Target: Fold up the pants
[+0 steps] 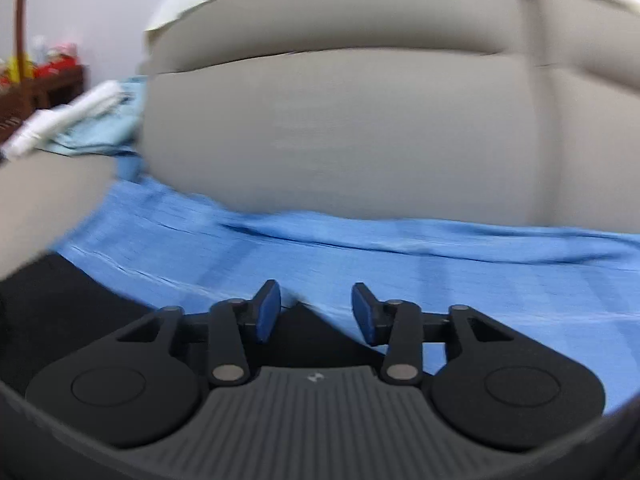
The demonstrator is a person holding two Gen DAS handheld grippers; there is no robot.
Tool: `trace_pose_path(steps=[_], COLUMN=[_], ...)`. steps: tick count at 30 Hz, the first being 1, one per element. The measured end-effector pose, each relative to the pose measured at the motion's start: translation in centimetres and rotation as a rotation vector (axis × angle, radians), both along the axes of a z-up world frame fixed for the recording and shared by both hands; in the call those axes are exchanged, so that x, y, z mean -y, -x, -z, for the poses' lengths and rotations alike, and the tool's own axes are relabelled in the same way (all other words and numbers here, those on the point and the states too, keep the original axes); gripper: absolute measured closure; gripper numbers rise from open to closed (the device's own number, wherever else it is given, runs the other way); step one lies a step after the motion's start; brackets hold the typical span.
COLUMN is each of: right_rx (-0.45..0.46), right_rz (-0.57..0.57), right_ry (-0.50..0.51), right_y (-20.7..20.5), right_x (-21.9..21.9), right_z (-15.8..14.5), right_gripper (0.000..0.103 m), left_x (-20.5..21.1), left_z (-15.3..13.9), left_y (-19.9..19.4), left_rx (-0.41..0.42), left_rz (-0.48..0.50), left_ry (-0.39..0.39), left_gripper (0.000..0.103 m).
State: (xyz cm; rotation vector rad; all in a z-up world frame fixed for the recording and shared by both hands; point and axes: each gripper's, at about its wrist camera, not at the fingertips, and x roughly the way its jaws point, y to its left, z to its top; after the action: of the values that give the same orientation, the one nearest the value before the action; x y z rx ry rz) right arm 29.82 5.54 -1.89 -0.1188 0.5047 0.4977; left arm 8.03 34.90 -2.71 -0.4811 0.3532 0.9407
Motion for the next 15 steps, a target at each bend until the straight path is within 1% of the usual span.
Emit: trace_pose_path(steps=[1,3,5,6,7,8,9,10,11,12,14,15], right_rx=[0.027,0.076,0.11,0.116,0.119,0.124,0.122,0.113,0.1,0.084,0.069,0.08], right_rz=[0.062,0.199,0.399,0.506,0.585,0.692,0.771,0.833,0.86,0.858,0.825,0.816], right_ry=[0.023,0.073,0.129,0.149,0.169,0.211,0.251,0.282,0.284,0.259,0.219,0.207], right_y=[0.9,2.3,3.5,4.1,4.4,5.0,5.4,5.9,6.5,7.1,7.4,7.2], right_x=[2.7,7.4,12.9,15.8,17.9,20.3,22.0,23.6,25.0,26.2,27.4,27.7], right_z=[0.0,0.0,0.4,0.7,1.0,1.6,2.1,2.7,3.3,3.8,4.1,4.0], right_gripper=[0.036,0.033,0.031,0.029,0.028,0.026,0.021,0.017,0.017,0.017,0.016,0.015], left_x=[0.8,2.0,3.5,4.4,5.2,6.0,6.7,7.5,8.4,9.1,10.0,10.3], left_z=[-0.6,-1.3,-1.5,-1.4,-1.2,-1.0,-0.7,-0.3,0.2,0.7,1.8,2.3], left_y=[0.5,0.7,0.5,0.0,-0.5,-1.1,-1.6,-2.3,-2.7,-3.3,-4.6,-4.9], left_rx=[0.017,0.037,0.037,0.023,0.005,-0.014,-0.029,-0.047,-0.067,-0.095,-0.155,-0.179], left_rz=[0.006,0.05,0.12,0.154,0.18,0.206,0.236,0.265,0.28,0.291,0.305,0.307], left_ry=[-0.017,-0.029,-0.027,-0.028,-0.029,-0.027,-0.025,-0.024,-0.029,-0.035,-0.033,-0.022], left_gripper=[0.052,0.052,0.051,0.051,0.051,0.051,0.051,0.051,0.051,0.051,0.052,0.052])
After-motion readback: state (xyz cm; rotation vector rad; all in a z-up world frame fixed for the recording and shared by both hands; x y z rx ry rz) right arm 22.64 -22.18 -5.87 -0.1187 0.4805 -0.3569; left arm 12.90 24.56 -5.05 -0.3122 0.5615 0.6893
